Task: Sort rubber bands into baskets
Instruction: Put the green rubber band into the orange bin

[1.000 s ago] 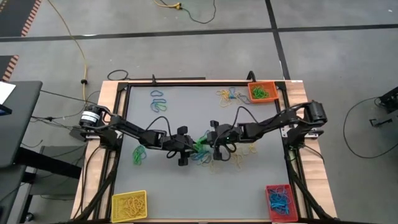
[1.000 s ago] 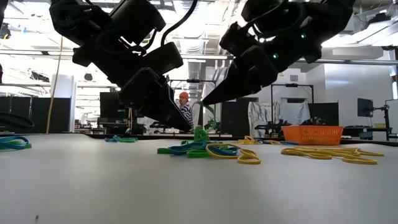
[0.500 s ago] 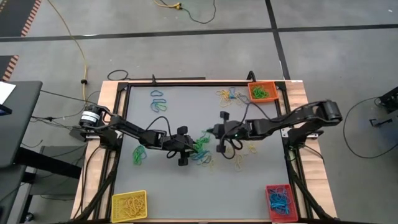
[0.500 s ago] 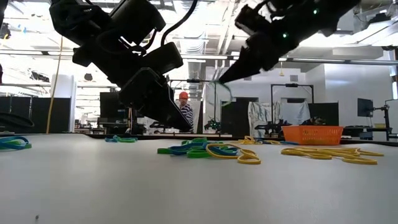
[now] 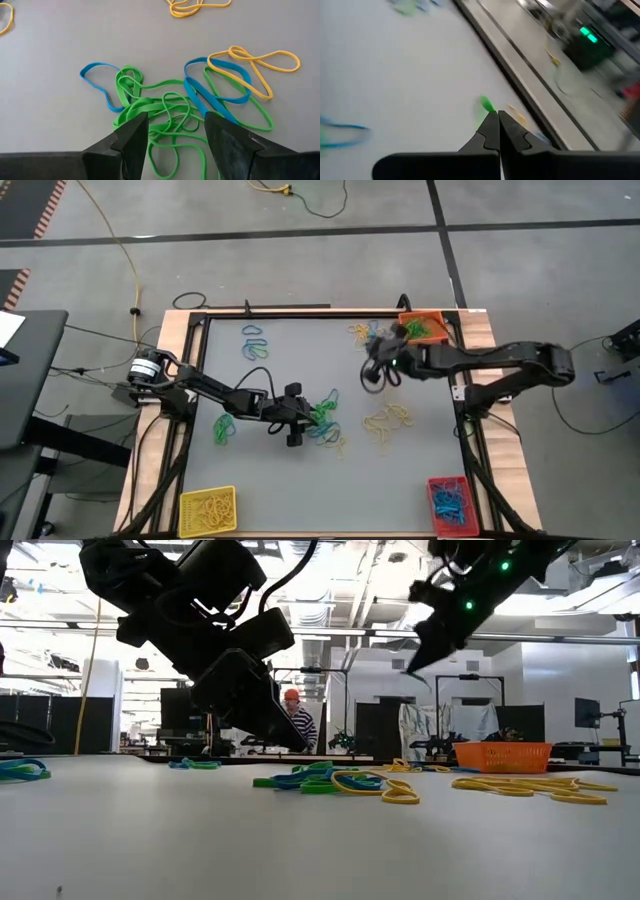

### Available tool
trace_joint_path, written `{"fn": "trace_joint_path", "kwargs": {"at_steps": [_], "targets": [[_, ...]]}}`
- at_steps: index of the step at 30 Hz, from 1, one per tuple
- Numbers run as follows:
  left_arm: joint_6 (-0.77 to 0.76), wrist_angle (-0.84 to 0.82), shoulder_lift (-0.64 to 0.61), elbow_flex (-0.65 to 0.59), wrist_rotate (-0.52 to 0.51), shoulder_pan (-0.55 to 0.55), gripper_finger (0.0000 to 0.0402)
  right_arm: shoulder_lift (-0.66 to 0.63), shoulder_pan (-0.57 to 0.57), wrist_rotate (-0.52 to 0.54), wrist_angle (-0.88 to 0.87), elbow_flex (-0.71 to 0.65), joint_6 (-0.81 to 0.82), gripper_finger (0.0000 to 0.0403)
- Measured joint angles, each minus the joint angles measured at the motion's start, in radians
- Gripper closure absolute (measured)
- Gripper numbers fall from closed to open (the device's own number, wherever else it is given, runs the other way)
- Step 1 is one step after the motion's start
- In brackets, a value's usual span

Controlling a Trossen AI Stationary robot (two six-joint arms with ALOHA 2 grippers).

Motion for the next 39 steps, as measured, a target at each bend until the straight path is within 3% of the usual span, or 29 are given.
{"fn": "trace_joint_path", "kwargs": {"at_steps": [11,19,29,39], "targets": [[0.001,0.000,0.000,0.000,0.000,0.000,0.0216,0.001,-0.366,0.016,-0.177,0.000,0.034,0.0384],[0.003,0.000,0.000,0.000,0.000,0.000,0.0216,0.001,-0.571,-0.019,-0.272,-0.001,0.091,0.0382],[0.011,0.008,0.000,0.000,0.000,0.000,0.0216,0.001,-0.684,-0.042,-0.278,-0.055,0.103,0.0308],[0.004,0.008,0.000,0.000,0.001,0.000,0.0216,0.001,-0.682,-0.088,-0.271,-0.055,0.125,0.0250]]}}
